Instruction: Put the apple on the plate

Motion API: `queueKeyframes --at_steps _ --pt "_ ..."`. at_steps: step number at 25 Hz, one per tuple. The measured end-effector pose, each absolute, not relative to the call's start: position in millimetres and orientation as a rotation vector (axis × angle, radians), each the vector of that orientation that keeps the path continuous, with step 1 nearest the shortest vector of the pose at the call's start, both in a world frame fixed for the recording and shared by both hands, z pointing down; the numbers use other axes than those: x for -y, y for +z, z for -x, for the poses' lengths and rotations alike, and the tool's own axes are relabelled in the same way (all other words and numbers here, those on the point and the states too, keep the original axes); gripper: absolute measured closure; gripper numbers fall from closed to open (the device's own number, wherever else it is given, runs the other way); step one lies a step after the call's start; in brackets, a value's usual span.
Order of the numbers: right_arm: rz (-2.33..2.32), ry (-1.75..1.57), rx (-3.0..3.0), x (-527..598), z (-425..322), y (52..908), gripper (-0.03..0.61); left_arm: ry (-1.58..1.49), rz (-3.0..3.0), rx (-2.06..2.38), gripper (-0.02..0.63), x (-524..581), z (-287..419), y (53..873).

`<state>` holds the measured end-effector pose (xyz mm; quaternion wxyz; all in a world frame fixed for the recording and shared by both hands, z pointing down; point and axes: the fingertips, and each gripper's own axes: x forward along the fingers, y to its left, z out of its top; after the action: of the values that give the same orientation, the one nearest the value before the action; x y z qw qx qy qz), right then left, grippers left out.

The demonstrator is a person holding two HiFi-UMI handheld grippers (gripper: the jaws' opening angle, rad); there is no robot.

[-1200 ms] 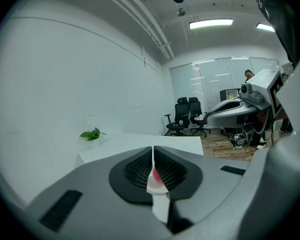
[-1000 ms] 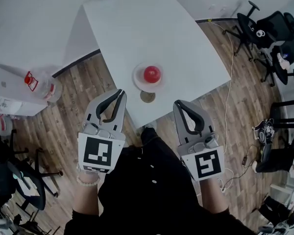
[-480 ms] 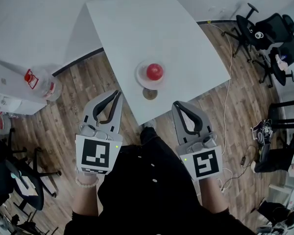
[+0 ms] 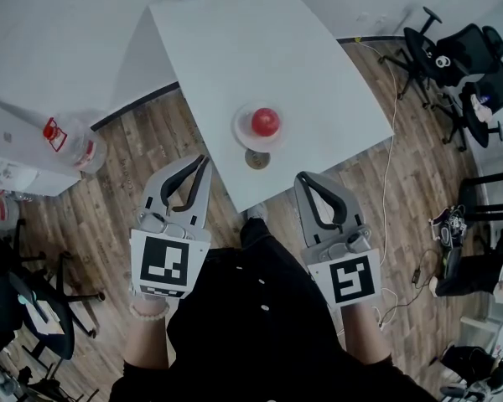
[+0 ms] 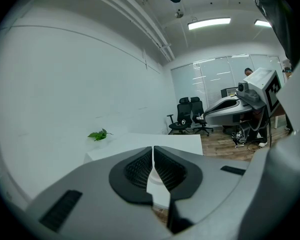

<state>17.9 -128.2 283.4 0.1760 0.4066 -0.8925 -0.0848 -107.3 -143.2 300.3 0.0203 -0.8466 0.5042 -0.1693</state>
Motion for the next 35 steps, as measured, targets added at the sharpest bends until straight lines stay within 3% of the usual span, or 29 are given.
queueKeyframes --at_steps 35 --pt "-1.180 -0.255 2.494 92 -5 283 0.537 -0.484 2.668 -1.519 0.592 115 106 294"
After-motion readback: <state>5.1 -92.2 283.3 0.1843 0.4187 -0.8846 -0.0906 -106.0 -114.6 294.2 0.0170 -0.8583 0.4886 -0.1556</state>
